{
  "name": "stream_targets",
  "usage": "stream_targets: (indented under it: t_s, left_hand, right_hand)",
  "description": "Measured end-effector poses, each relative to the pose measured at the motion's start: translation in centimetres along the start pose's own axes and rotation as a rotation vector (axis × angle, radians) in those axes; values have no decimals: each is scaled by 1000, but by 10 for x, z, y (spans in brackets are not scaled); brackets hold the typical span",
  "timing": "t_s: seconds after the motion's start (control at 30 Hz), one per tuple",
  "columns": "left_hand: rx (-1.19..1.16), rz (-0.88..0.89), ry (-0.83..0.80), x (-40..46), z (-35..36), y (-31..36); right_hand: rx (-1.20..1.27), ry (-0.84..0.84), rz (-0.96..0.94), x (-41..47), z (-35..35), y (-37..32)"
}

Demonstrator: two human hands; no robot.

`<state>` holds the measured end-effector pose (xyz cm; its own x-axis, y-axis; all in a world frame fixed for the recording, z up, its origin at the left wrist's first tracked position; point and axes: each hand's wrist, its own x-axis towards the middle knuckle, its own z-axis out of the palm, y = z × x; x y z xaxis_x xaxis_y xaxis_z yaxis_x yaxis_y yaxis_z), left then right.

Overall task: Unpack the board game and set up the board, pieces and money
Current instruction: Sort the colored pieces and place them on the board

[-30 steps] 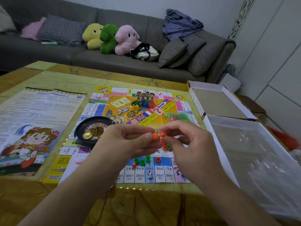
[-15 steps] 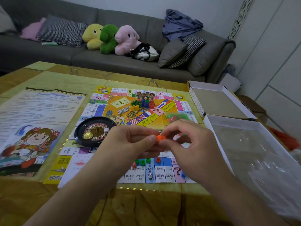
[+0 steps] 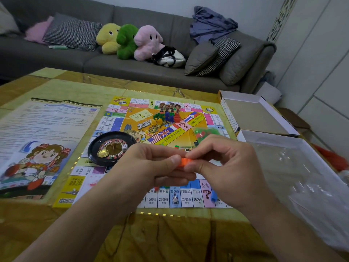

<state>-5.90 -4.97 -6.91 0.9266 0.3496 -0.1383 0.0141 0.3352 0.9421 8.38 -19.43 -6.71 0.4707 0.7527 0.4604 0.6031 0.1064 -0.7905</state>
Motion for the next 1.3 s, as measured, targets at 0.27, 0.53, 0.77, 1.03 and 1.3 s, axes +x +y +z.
stream_targets:
  t_s: [0.27,0.53,0.77,1.03,1.3]
  left_hand:
    - [125,-1,-215,-2,-6,11]
    - [313,-5,-371,-4,-14,19]
    - [401,-22,-471,-1,-16,17]
    - [273,45,-272,4,-13,7]
    - [-91,-132,255,23,-14,-3]
  right_hand:
    - [212,-293,166,5,-15,-10]
    - [25,-511,149,4,-15,-24]
    - [4,-550,180,1,-9,-27]
    - [-63,-383,147,2,-8,-21]
    - [-61,-142,276,4,2,2]
